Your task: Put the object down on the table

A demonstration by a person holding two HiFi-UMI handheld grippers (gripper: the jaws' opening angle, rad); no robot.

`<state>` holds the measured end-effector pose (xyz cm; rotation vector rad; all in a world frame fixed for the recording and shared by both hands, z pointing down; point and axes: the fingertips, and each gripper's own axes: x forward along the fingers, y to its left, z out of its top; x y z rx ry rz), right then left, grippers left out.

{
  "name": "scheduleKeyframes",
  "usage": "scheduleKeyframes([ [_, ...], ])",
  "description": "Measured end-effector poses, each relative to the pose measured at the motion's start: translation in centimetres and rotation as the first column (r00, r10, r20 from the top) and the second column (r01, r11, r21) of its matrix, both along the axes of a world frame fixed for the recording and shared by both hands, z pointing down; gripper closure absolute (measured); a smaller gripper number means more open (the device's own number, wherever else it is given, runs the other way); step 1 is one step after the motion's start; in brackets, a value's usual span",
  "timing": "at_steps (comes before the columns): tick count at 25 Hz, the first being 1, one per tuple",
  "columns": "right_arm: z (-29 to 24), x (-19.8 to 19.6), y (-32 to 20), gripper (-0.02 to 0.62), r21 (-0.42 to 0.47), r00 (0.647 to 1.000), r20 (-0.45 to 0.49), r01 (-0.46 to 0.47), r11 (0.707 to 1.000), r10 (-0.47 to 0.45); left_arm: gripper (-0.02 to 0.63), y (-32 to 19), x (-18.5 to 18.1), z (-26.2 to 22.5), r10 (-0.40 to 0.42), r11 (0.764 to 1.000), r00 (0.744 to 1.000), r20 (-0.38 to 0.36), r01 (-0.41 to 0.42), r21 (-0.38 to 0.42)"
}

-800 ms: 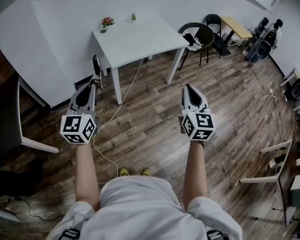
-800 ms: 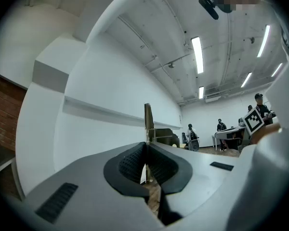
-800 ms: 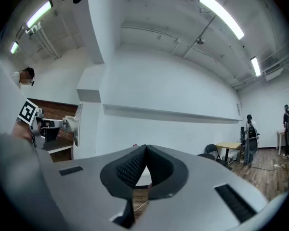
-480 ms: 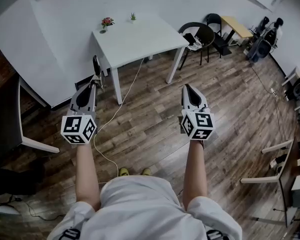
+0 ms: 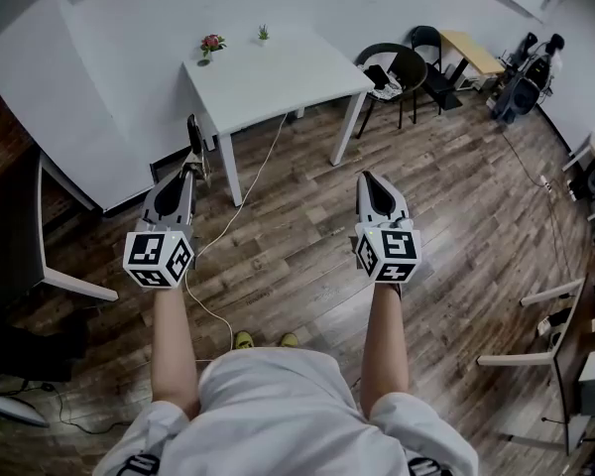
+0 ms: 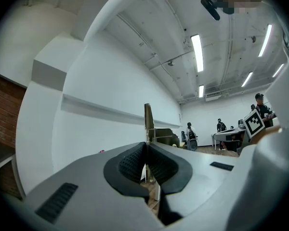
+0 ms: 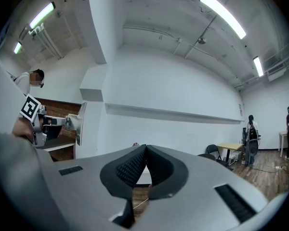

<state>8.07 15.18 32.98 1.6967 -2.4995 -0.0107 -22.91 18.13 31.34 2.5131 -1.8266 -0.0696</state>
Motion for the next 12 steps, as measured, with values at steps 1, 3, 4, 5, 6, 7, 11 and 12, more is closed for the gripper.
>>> scheduleKeyframes([
  [1,0.1,0.3,0.1,0.589,-0.001,1.0,0.008,0.002,1.0,-0.002,0.586,0.1,0.4,0.0,0.0,1.0,1.0,0.001,0.0,0.0],
  [3,0.2,1.1,0.2,0.589,-0.003,1.0,0.02,0.005,1.0,-0.005,0.586,0.1,1.1,-0.1,0.0,1.0,1.0,0.004,0.0,0.001],
  [4,0.2,1.6,0.1,0.589,-0.003,1.0,0.023,0.006,1.0,-0.006,0.586,0.0,1.6,-0.3,-0.002,1.0,1.0,0.006,0.002,0.002],
  [5,0.2,2.2,-0.1,0.589,-0.003,1.0,0.024,0.007,1.0,-0.007,0.586,-0.2,2.1,-0.4,-0.004,1.0,1.0,0.008,0.004,0.003],
  [6,0.2,2.8,-0.2,0.589,-0.003,1.0,0.025,0.007,1.0,-0.007,0.586,-0.4,2.7,-0.4,-0.005,1.0,1.0,0.011,0.005,0.004],
  [7,0.3,3.4,-0.3,0.589,-0.004,1.0,0.024,0.008,1.0,-0.008,0.586,-0.6,3.3,-0.5,-0.006,1.0,1.0,0.013,0.006,0.004],
  [11,0.5,5.0,-1.0,0.589,-0.007,0.999,0.026,0.024,1.0,-0.024,0.586,-1.3,5.3,-0.5,-0.008,1.0,1.0,0.024,0.007,0.004],
  [12,0.6,5.3,-1.4,0.589,-0.008,0.999,0.027,0.028,1.0,-0.028,0.586,-1.6,5.7,-0.4,-0.007,1.0,1.0,0.025,0.007,0.003],
])
